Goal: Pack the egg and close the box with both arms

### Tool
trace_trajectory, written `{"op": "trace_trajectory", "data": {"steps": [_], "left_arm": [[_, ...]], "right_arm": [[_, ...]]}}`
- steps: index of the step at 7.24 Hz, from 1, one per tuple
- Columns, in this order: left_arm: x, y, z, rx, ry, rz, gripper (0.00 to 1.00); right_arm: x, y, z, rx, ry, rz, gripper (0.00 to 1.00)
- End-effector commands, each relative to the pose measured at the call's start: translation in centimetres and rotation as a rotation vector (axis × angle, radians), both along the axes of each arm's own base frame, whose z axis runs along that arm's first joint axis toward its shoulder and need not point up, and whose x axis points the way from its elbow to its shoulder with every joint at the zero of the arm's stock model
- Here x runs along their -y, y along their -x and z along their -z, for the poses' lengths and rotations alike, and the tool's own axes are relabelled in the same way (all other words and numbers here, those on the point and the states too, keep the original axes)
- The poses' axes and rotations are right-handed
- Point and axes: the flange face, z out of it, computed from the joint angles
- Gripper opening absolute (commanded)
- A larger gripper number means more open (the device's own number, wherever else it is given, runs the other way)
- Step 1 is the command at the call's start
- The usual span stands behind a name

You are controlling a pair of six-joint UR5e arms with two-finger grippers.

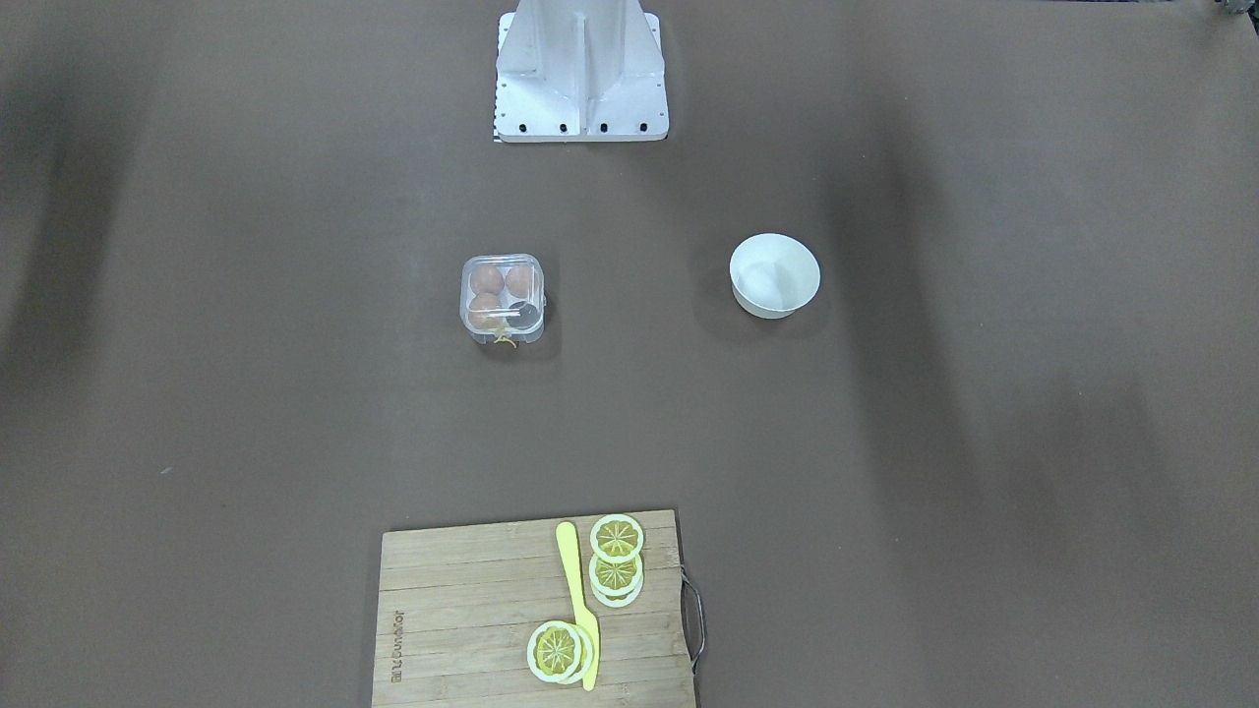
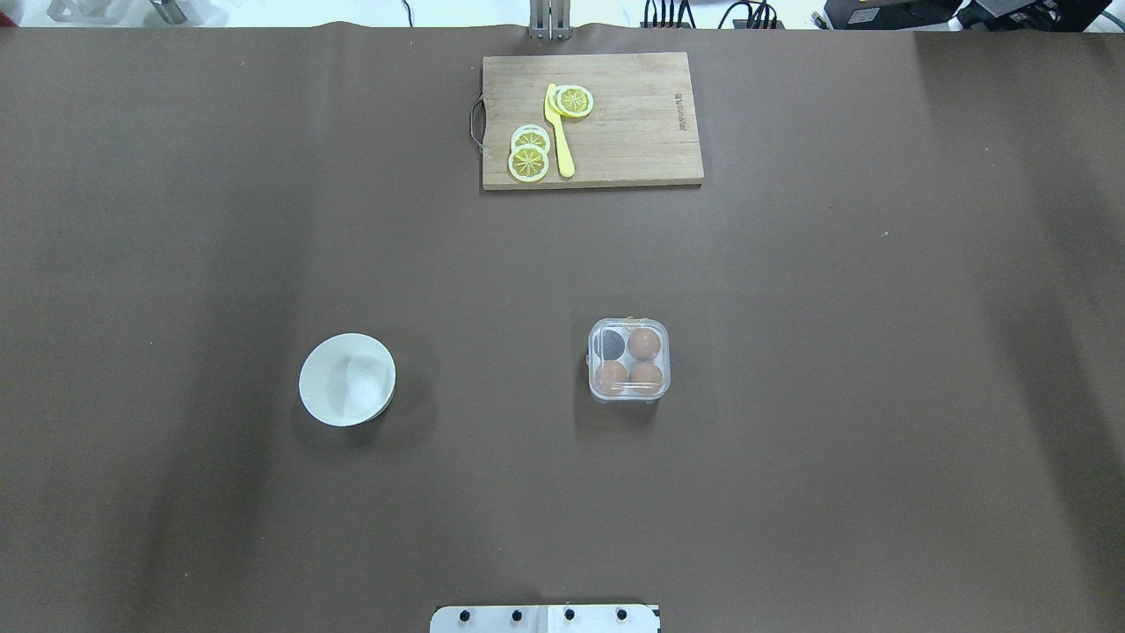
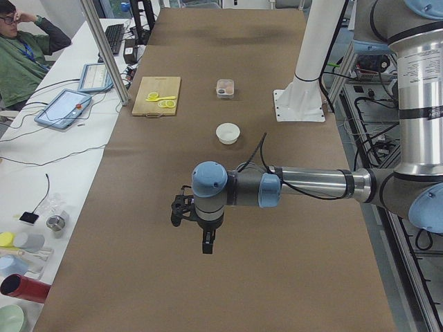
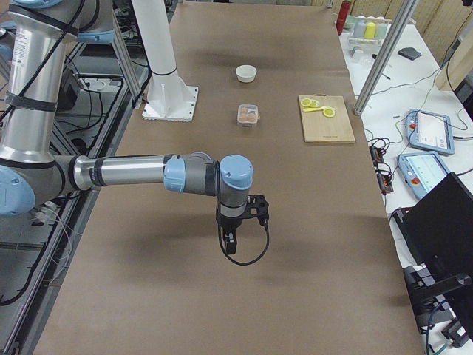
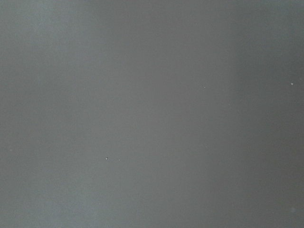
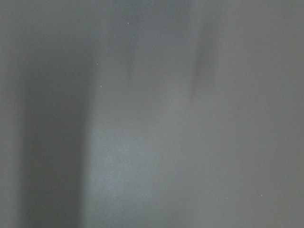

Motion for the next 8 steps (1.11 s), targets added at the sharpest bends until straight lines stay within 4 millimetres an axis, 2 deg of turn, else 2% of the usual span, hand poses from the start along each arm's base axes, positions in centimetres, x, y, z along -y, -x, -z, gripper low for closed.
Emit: {"op": "trace_trajectory", "data": {"steps": [1,4,8], "left_arm": [[0.01,-0.05,-0.06,0.001,-0.002,-0.003,0.98],[-0.03,0.01,-0.28,-0.001,0.004,0.000,0.98],[0.05,0.00,0.42,-0.002,-0.012,0.000,0.98]], "right_arm": [[-0.45,-0.04,-0.02,0.017,0.002,-0.003,1.00],[-0.39,0.40,0.64,0.074,-0.006,-0.003,1.00],[-0.46,0.44,0.56,0.080,-0.005,-0.002,1.00]]}}
